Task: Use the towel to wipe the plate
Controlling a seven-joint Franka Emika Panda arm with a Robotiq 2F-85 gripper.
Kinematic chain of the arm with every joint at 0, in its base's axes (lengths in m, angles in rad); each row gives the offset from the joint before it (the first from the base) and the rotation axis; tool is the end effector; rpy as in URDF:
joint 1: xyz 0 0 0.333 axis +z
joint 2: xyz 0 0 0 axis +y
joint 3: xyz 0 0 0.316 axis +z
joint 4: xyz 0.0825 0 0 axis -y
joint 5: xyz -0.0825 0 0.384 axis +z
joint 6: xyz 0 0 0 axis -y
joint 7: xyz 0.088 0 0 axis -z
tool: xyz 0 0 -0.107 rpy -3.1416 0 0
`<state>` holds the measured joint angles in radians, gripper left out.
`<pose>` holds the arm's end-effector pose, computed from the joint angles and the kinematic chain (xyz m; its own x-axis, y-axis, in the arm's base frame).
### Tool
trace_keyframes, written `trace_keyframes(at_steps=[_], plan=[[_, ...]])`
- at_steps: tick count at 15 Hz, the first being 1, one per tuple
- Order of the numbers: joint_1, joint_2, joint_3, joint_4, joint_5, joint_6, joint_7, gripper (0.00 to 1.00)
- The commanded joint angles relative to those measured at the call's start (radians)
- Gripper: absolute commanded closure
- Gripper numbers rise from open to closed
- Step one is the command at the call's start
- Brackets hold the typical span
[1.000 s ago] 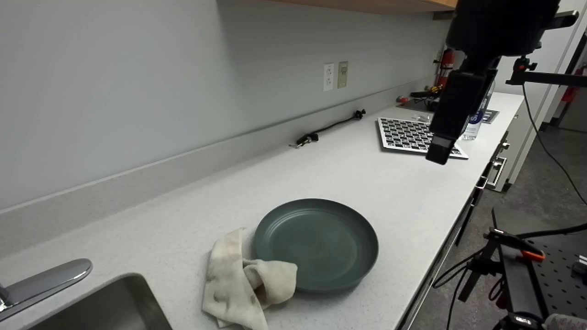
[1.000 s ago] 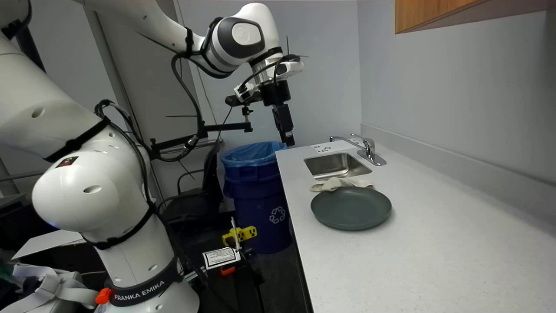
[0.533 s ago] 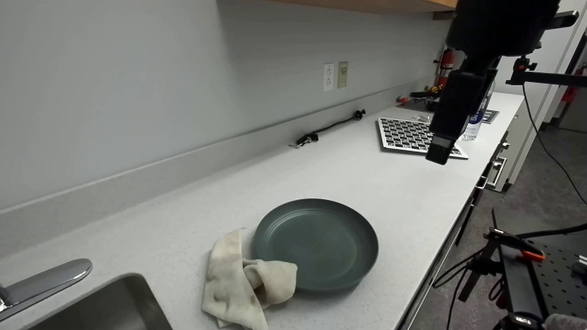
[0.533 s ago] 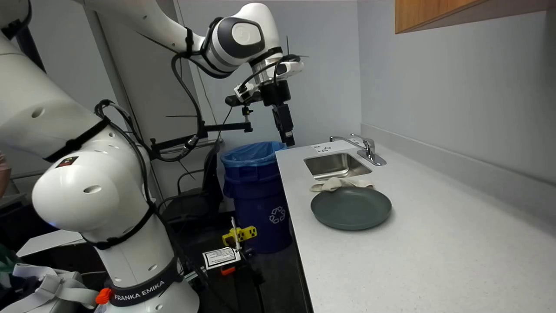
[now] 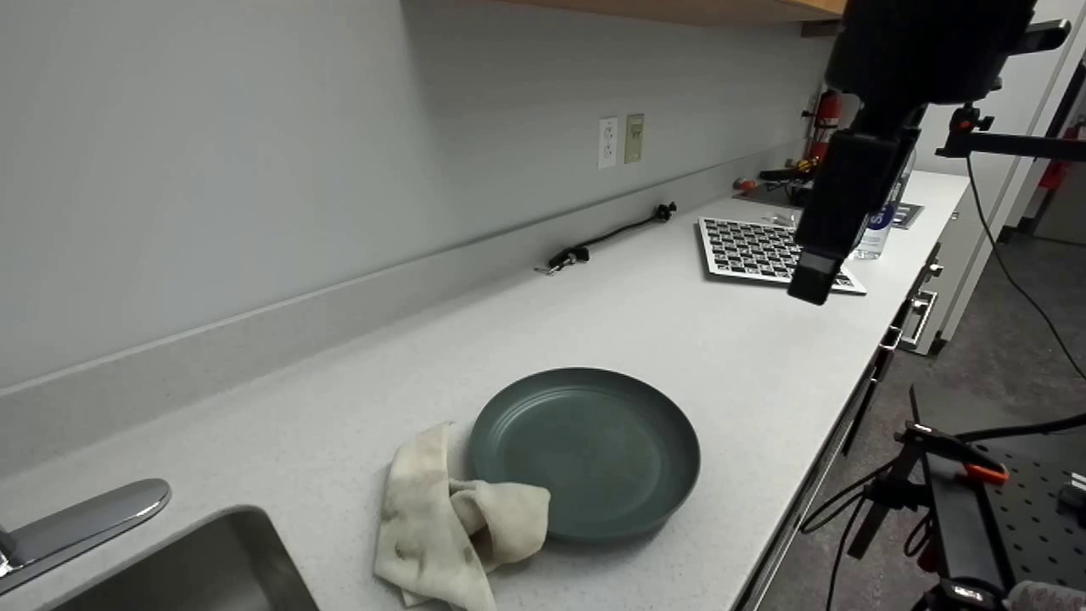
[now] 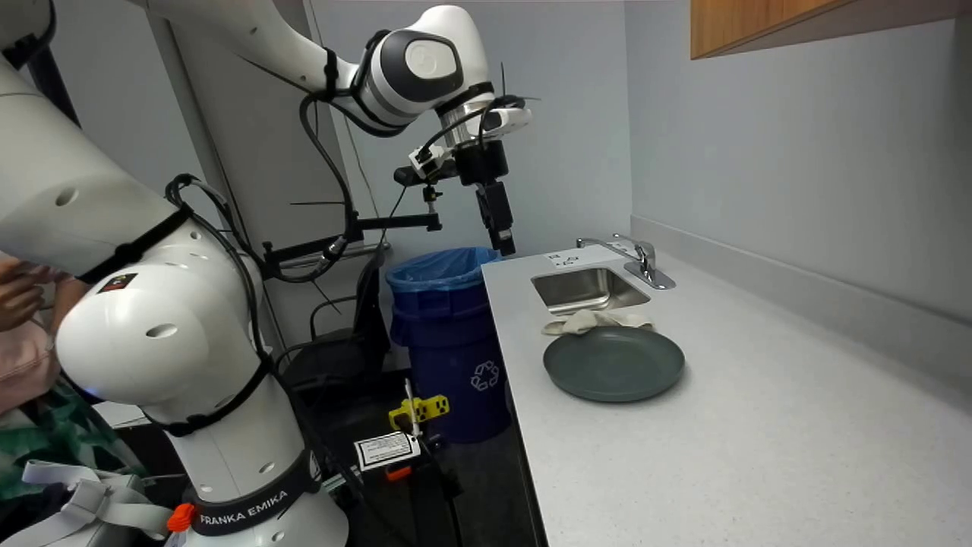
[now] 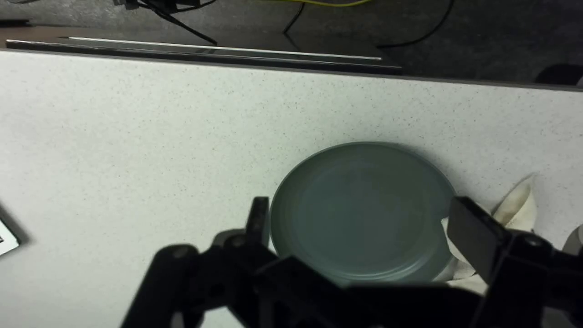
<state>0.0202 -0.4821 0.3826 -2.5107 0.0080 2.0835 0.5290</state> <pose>0.3716 0.1615 0.4396 0.9816 -0.1594 0.1054 -0.1726 -0.9763 0.1308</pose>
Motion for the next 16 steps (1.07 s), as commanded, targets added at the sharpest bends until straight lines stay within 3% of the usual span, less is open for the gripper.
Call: trace_keyframes(at_steps=[1, 6, 7, 9, 15, 16], plan=[[0.030, 0.006, -0.028, 0.001, -0.016, -0.002, 0.013, 0.00], [0.053, 0.011, -0.054, 0.005, 0.009, -0.011, -0.013, 0.00], [0.009, 0.197, -0.031, 0.194, -0.047, -0.009, 0.013, 0.00], [0.015, 0.250, -0.032, 0.253, -0.054, 0.013, 0.023, 0.00], [0.073, 0.566, -0.068, 0.596, -0.046, -0.017, 0.057, 0.00], [0.082, 0.436, -0.089, 0.453, -0.029, 0.021, 0.030, 0.00]])
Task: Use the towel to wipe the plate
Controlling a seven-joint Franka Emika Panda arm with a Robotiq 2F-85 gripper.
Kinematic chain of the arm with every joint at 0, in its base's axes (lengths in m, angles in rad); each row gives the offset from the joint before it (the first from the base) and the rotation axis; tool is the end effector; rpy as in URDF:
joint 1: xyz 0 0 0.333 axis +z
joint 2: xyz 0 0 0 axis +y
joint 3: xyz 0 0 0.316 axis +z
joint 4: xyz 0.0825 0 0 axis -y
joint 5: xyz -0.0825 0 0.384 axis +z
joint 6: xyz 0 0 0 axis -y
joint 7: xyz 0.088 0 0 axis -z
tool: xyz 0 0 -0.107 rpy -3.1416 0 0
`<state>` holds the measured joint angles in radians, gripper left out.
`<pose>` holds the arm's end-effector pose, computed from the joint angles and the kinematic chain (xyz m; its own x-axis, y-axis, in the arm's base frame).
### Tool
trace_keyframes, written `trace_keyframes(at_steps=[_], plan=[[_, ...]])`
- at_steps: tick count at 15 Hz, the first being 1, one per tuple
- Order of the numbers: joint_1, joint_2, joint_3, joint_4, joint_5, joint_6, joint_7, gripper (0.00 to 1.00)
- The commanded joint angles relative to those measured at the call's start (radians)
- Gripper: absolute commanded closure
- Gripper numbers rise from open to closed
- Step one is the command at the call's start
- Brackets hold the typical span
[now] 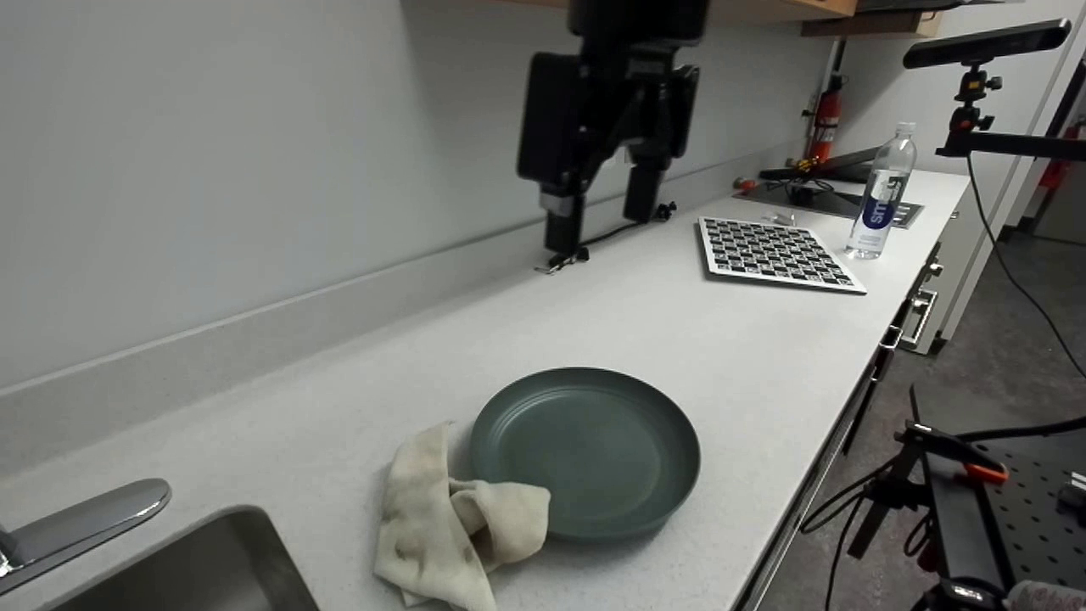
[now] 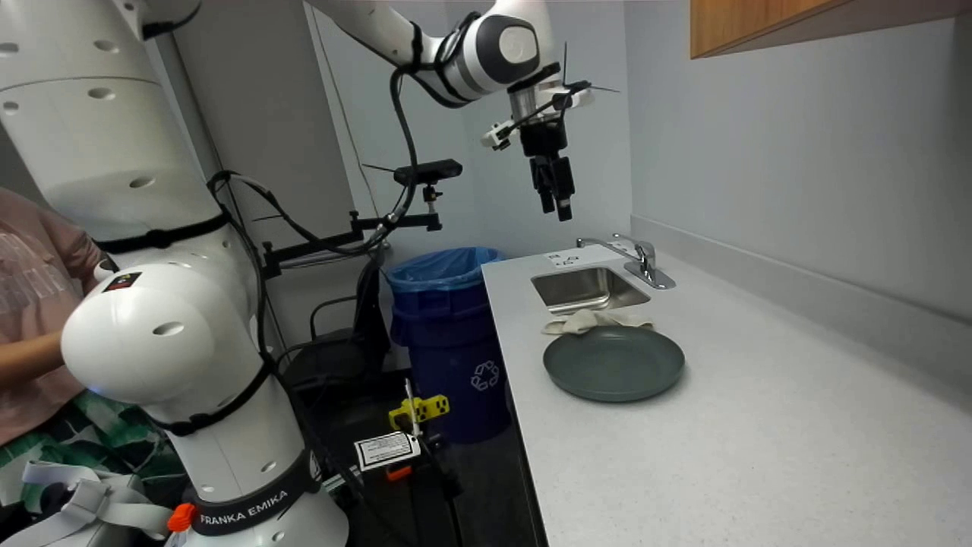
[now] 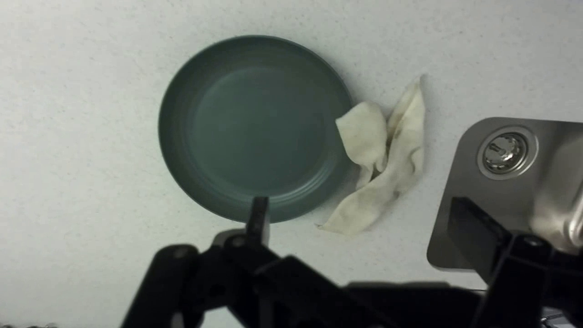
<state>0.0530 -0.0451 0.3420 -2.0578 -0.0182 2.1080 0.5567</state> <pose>0.5061 0.2120 0.4632 0.9837 -0.1525 0.0951 -0.1511 -0.9883 -0.0220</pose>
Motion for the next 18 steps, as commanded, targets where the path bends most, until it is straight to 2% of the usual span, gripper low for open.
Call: trace_keyframes(at_steps=[1, 4, 18], plan=[[0.059, 0.048, -0.058, 0.046, 0.000, -0.003, 0.001, 0.00], [0.073, 0.122, -0.070, 0.109, 0.005, -0.004, -0.002, 0.00], [0.076, 0.125, -0.069, 0.119, 0.006, -0.009, 0.000, 0.00]])
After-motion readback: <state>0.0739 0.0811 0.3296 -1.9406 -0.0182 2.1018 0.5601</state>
